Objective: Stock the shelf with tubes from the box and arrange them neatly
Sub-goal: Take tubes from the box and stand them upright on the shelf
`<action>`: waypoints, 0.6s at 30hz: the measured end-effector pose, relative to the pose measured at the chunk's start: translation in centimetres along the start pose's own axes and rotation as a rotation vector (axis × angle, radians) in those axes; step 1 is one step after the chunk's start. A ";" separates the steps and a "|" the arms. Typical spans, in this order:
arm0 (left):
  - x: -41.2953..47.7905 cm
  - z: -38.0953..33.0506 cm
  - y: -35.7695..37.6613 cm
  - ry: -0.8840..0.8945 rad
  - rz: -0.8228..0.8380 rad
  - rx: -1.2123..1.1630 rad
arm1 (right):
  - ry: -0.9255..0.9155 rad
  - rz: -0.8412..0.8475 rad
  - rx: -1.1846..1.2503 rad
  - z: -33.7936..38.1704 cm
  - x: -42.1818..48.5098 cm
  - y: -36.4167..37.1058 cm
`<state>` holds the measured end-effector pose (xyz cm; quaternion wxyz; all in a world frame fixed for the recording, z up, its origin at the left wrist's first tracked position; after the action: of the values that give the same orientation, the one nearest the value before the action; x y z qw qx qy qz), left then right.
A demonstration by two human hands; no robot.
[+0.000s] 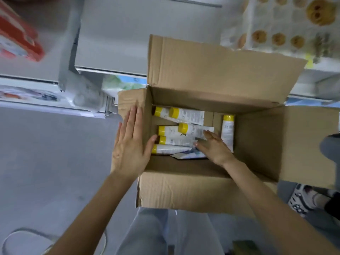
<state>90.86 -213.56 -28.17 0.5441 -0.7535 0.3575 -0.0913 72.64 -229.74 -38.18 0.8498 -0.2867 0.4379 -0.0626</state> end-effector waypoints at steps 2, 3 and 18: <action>-0.3 0.2 0.1 0.012 -0.013 -0.035 | -0.002 0.000 0.017 -0.6 1.8 0.4; -0.3 0.3 0.2 0.015 -0.019 -0.050 | -0.004 -0.003 0.014 -0.8 2.6 0.5; -0.1 0.4 0.3 0.049 -0.030 -0.190 | -0.080 -0.063 -0.221 -2.0 6.6 0.4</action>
<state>90.89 -213.24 -28.61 0.4600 -0.8044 0.3665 -0.0833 75.07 -232.62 -43.96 0.8275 -0.3945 0.3985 -0.0292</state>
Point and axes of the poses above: each hand's wrist, its own x-axis towards the middle knuckle, its own y-axis out of the palm, z = x × y, the point moved 7 cm from there along x, towards the middle knuckle, and after that the axes turned 9 degrees about -y, right-handed, at the moved point
